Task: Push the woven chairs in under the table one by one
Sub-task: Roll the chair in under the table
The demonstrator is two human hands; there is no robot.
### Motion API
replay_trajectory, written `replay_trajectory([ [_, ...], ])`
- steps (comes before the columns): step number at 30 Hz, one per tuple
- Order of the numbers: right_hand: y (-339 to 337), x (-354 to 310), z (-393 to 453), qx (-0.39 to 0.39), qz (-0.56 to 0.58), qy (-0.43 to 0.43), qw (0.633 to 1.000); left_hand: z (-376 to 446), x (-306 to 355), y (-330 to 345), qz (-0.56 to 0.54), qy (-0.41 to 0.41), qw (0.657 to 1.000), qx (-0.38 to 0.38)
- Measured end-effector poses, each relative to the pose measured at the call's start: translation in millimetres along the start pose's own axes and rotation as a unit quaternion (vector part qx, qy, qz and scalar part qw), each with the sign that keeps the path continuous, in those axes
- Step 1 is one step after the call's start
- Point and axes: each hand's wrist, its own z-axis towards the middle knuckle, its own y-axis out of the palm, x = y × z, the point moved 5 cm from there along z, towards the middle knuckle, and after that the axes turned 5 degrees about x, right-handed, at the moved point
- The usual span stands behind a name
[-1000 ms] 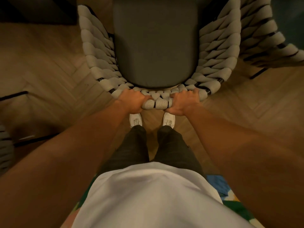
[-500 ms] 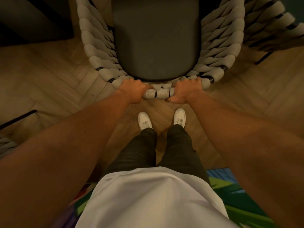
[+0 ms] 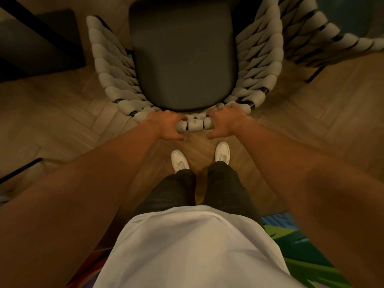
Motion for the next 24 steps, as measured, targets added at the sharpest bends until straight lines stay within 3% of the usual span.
replay_trajectory([
  [5, -10.2, 31.3, -20.4, 0.011, 0.018, -0.034, 0.999, 17.9, 32.6, -13.9, -0.052, 0.023, 0.998, -0.030],
  [10, -21.9, 105.9, -25.9, 0.109, 0.063, 0.056, 0.990, 55.1, 77.4, -33.7, -0.091, 0.035, 0.994, -0.038],
  [16, -49.8, 203.6, -6.8, 0.194, 0.163, 0.172, 0.952, 115.7, 140.3, -55.9, -0.215, 0.020, 0.976, -0.023],
  [19, -61.9, 241.1, 18.9, 0.187, 0.246, 0.199, 0.930, 149.4, 174.0, -64.6, -0.307, -0.013, 0.952, -0.006],
  [24, -76.0, 280.3, 61.9, 0.168, 0.378, 0.196, 0.889, 198.1, 216.8, -67.2, -0.363, -0.091, 0.926, 0.054],
])
